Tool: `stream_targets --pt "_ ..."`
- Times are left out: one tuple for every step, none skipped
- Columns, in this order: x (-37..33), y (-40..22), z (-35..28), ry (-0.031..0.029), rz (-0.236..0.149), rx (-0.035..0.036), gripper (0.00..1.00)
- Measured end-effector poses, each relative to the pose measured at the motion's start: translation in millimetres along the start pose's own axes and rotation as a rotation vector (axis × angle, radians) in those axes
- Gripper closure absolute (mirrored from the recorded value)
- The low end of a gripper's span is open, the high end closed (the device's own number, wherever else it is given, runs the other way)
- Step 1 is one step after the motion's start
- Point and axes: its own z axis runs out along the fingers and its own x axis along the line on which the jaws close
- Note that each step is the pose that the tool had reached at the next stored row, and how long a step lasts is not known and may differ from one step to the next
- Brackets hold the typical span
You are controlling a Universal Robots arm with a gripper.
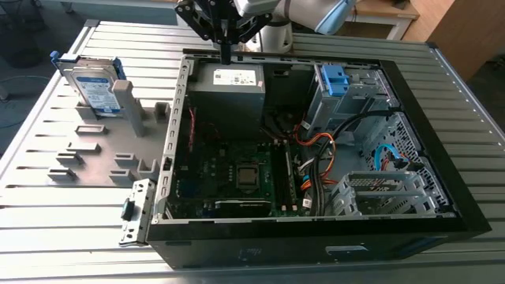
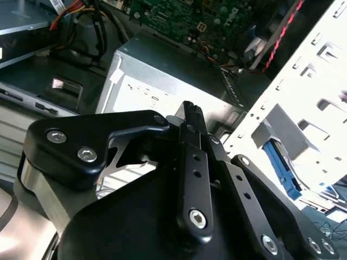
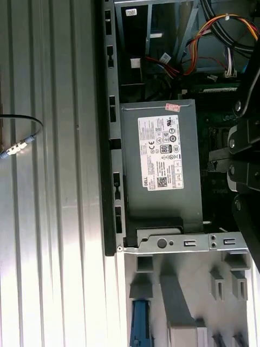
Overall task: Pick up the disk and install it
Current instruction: 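Reach for the disk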
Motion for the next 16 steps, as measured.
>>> stream_targets --pt "1.9 -0.1 -0.1 -0.0001 0.0 0.0 0.89" --pt "3.5 -0.3 -0.1 -0.0003 0.0 0.0 0.89" --pt "4.8 -0.4 -0.2 -0.0003 0.0 0.0 0.89" --pt "6.1 -0.5 -0.2 -0.0004 0.0 0.0 0.89" --pt "7.5 -0.6 -0.3 -0.0004 0.0 0.0001 0.89" --pt "9.1 -0.7 -0.3 -0.0005 0.0 0.0 0.89" --pt "10.4 -0.8 -0.3 -0.0006 0.0 0.0 0.89" --pt "11.7 -0.9 -0.4 -0.0006 0.0 0.0 0.89" --pt "12.8 -1.0 -0.4 -0.0007 0.0 0.0 0.89" --pt "13.8 -1.0 -0.4 -0.0008 0.0 0.0 0.89" --pt "14.9 -1.1 -0.4 -0.0008 0.0 -0.0001 0.89" --pt "15.9 -1.2 -0.5 -0.0008 0.0 0.0 0.89" --pt "16.9 -1.3 -0.5 -0.0009 0.0 0.0 0.89" --pt "17.8 -1.3 -0.5 -0.0009 0.0 -0.0001 0.89" --pt "18.7 -1.4 -0.6 -0.0009 0.0 -0.0001 0.89" --pt "19.7 -1.5 -0.6 -0.0009 0.0 -0.0001 0.89"
